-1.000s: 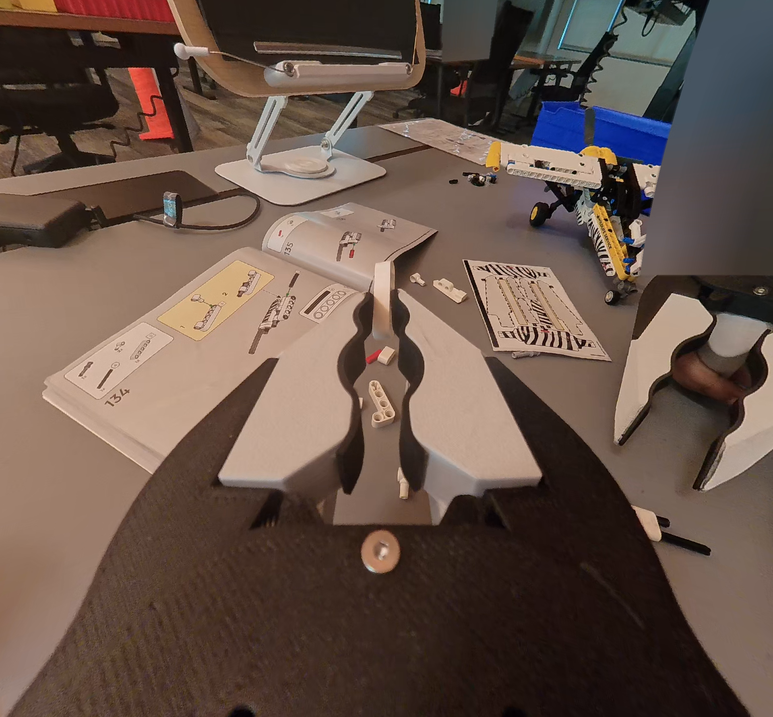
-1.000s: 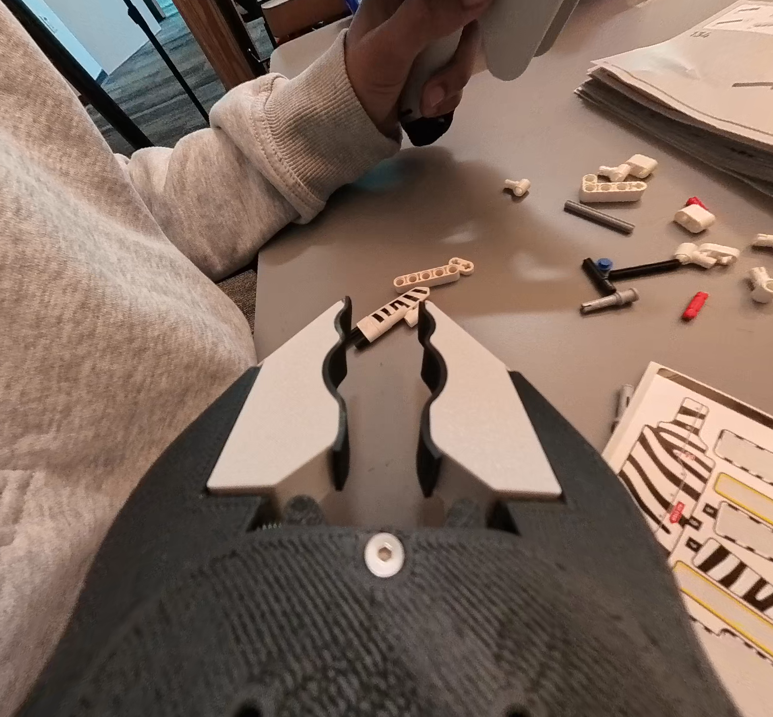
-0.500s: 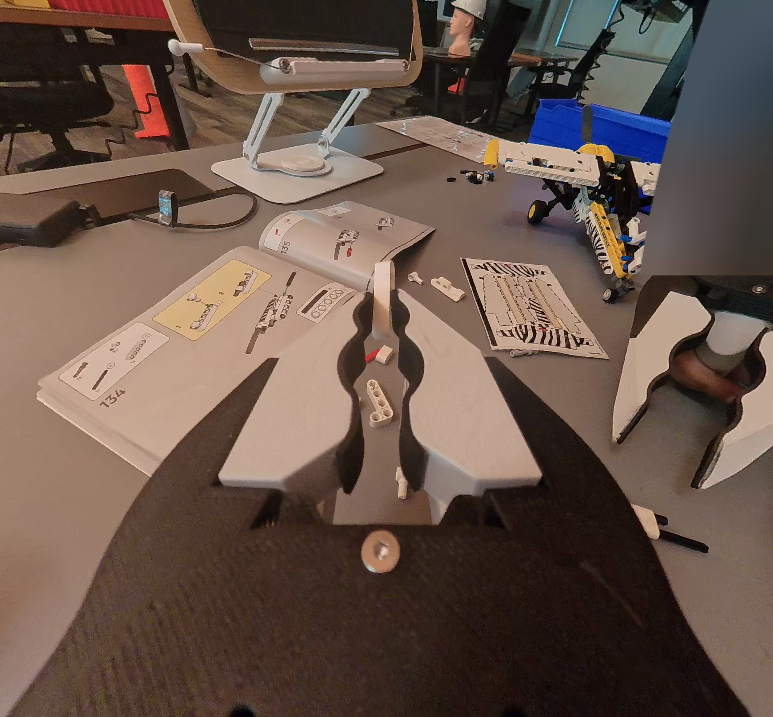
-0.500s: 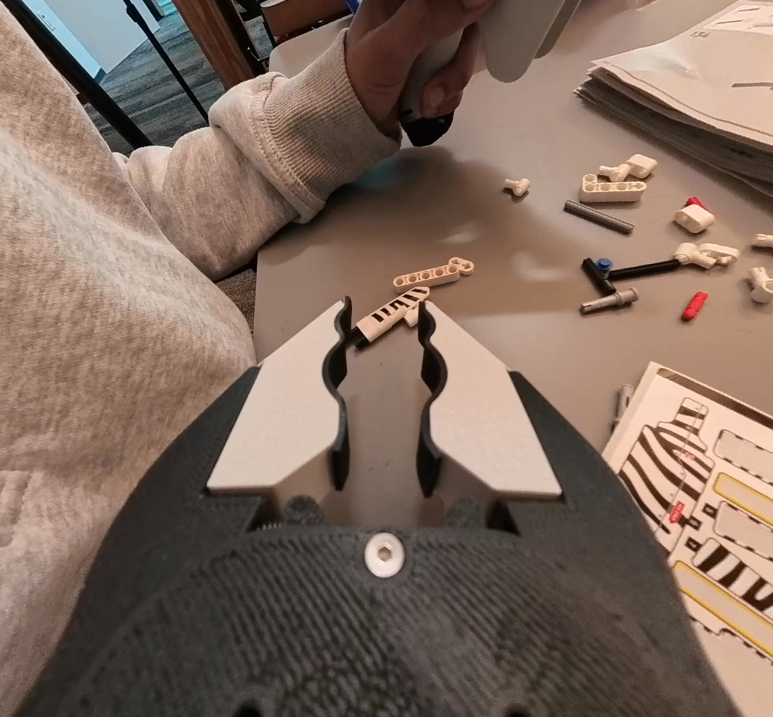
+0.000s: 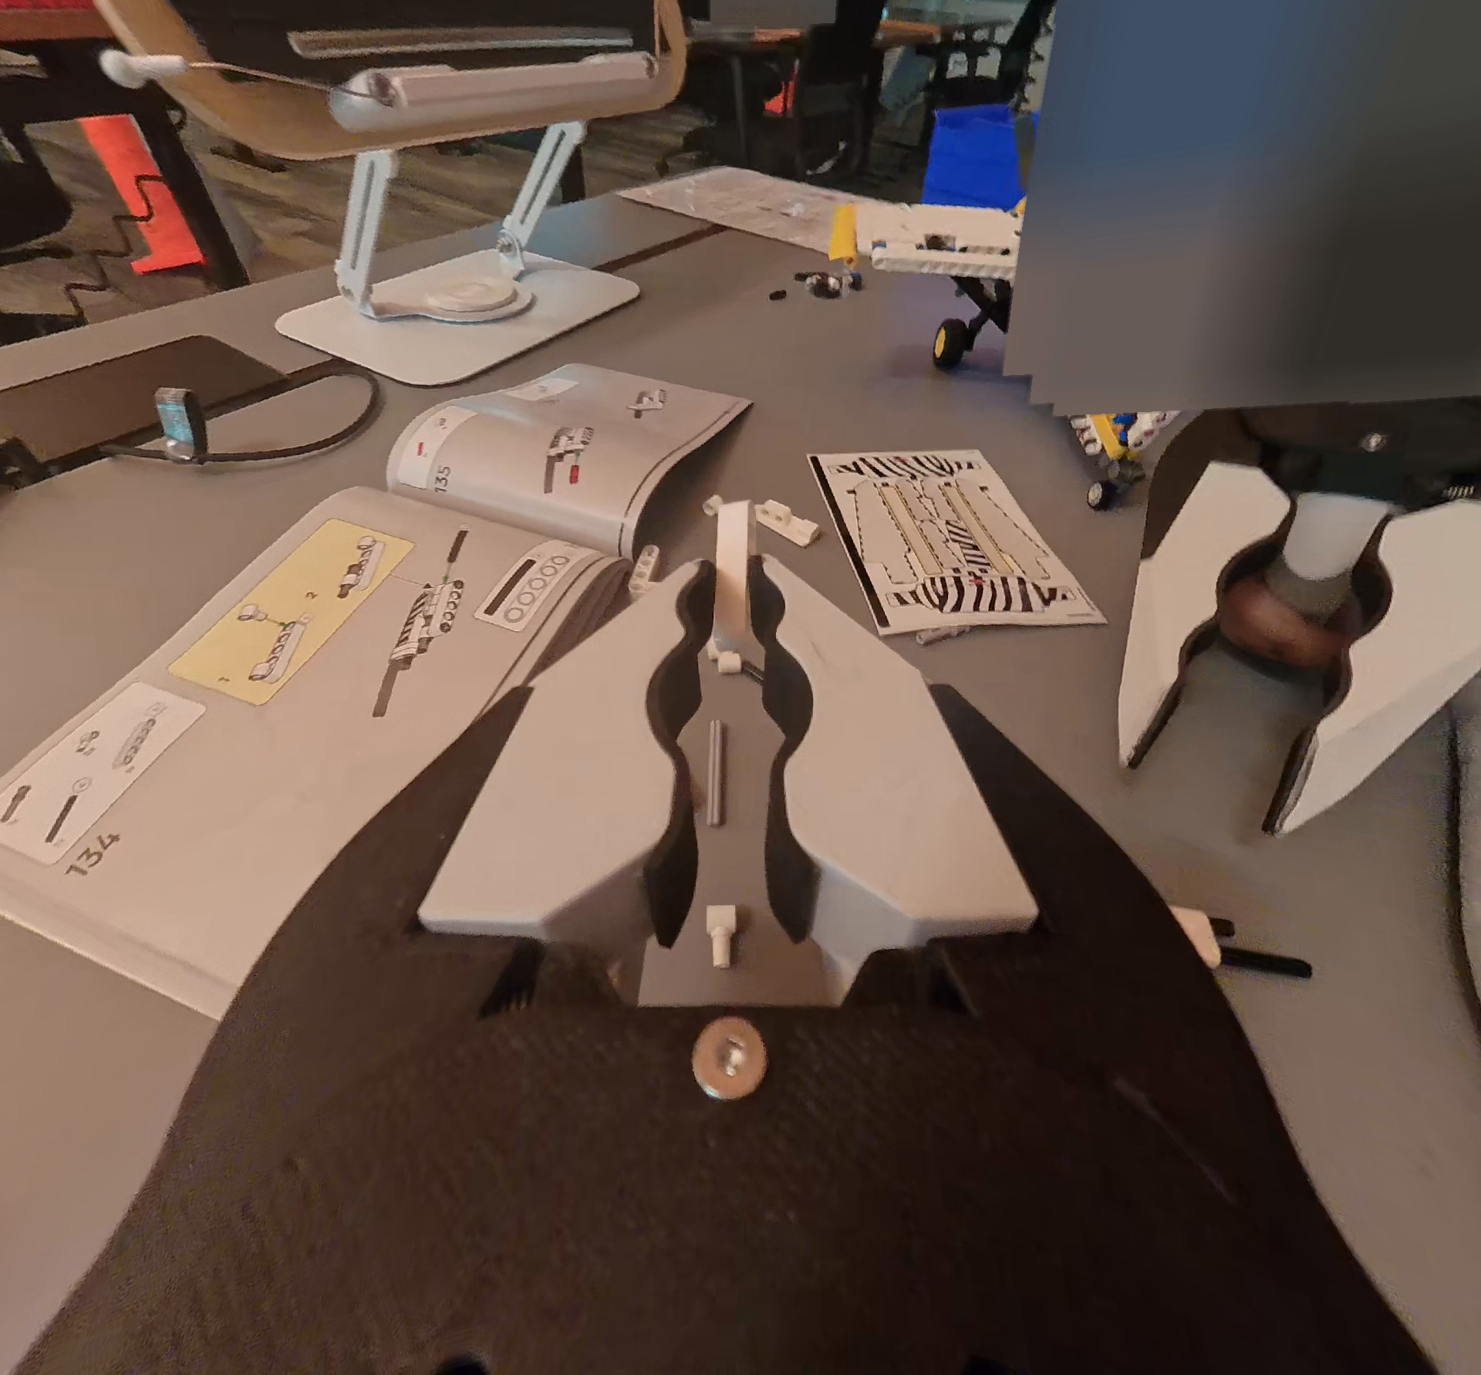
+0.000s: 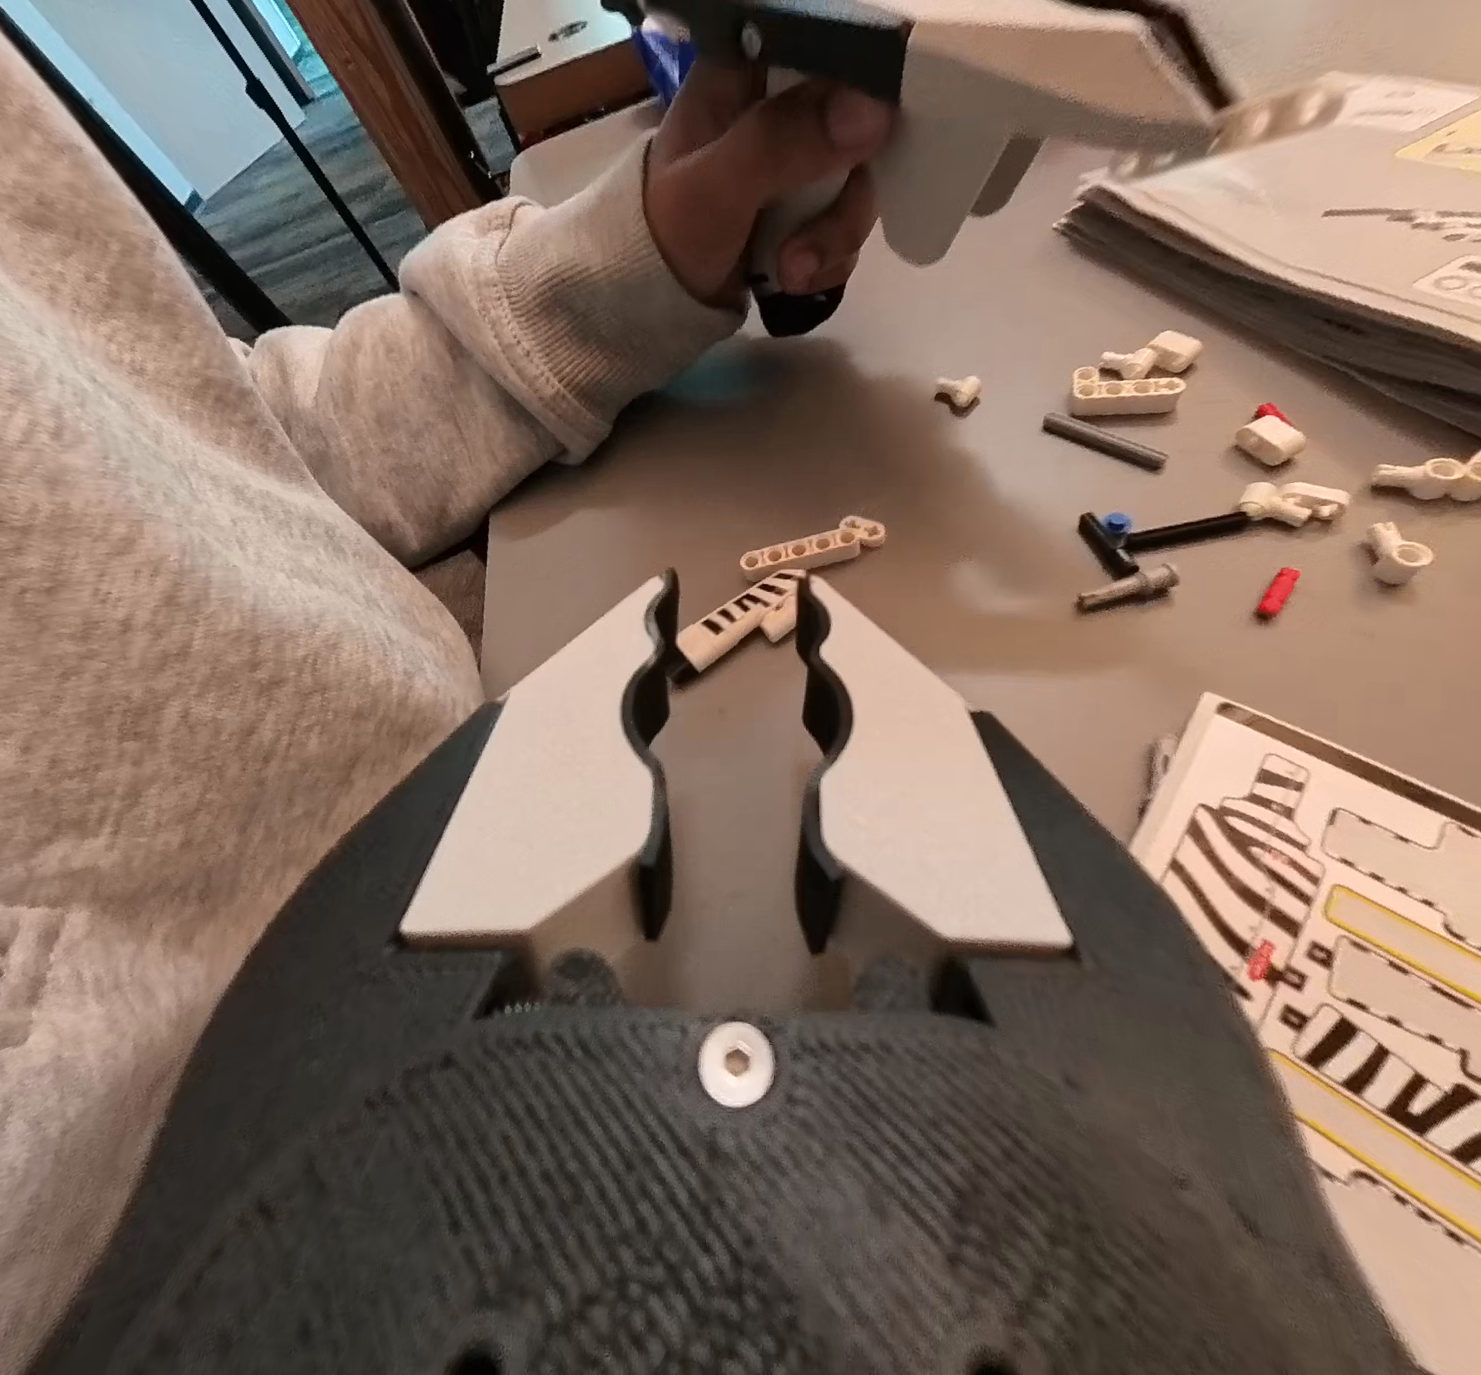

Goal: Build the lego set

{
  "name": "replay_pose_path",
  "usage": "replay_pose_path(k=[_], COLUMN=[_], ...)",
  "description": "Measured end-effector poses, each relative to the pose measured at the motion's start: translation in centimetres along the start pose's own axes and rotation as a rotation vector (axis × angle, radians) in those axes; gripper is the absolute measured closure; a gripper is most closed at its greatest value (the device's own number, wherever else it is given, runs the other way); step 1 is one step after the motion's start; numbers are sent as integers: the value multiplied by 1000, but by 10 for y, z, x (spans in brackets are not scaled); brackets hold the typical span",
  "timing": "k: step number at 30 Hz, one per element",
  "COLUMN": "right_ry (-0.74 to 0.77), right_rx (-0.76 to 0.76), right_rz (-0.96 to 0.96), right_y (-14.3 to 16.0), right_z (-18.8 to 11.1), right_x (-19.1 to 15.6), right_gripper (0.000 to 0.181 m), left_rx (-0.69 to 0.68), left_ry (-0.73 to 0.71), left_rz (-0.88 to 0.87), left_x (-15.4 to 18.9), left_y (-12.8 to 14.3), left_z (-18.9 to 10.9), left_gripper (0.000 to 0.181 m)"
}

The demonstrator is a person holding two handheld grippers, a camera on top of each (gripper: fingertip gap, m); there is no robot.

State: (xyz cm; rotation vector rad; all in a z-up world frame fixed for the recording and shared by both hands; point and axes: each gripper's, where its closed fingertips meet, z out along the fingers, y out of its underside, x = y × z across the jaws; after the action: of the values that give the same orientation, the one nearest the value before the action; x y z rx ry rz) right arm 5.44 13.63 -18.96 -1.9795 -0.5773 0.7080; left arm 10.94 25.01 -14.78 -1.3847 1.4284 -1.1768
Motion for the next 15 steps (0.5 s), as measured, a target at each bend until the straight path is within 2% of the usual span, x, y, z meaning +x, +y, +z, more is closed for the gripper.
replay_pose_path(k=[1, 7, 8, 11, 15], right_ry=[4, 34, 39, 40, -24], right_rx=[19, 138, 157, 243, 406], right_rz=[4, 41, 47, 83, 250], right_y=[-2, -17, -19, -28, -43], right_z=[-2, -16, -18, -26, -44], right_x=[1, 8, 10, 13, 22], right_gripper=[153, 152, 150, 142, 132], left_rx=[-14, -56, -57, -46, -145], left_ry=[5, 70, 100, 309, 389], left_rz=[15, 82, 96, 175, 244], left_x=[2, 19, 25, 66, 91], left_y=[2, 8, 8, 8, 27], left_z=[2, 8, 9, 7, 18], left_gripper=[172, 172, 172, 173, 173])
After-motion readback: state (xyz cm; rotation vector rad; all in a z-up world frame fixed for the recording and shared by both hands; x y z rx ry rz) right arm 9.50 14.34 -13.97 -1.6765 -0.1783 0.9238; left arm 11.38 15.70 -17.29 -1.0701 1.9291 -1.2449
